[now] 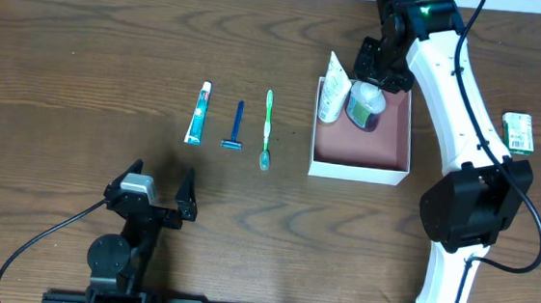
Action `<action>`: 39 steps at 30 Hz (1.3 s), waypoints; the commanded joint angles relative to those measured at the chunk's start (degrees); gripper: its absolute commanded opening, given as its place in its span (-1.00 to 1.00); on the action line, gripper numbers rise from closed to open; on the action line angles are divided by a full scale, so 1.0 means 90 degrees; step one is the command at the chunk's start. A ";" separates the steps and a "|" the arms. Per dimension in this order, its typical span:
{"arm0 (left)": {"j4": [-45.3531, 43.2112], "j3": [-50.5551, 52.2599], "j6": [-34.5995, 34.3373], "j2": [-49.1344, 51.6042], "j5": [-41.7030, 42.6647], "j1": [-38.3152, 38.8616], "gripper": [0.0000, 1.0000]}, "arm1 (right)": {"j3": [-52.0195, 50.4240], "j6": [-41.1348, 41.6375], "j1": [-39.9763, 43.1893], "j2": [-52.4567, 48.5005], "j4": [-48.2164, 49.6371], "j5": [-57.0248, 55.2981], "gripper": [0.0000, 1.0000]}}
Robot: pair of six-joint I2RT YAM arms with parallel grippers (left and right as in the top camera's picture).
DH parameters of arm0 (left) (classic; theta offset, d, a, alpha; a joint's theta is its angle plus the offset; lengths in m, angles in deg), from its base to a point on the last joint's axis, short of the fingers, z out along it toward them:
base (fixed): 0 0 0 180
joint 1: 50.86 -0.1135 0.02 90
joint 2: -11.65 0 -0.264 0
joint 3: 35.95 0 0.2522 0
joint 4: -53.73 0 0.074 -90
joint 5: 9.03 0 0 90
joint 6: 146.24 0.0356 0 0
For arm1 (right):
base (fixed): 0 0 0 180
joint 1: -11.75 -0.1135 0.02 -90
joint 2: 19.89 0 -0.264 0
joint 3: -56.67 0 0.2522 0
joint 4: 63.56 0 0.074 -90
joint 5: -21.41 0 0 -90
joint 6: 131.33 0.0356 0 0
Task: Pack container
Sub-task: 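Carry the soap pump bottle into the box and release it, then move the right gripper to the green soap box and grasp it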
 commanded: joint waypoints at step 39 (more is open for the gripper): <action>0.0180 0.0134 -0.0012 -0.0034 0.0087 -0.0027 0.96 | 0.2302 -0.2953 0.3959 0.0197 -0.1841 -0.1496 0.98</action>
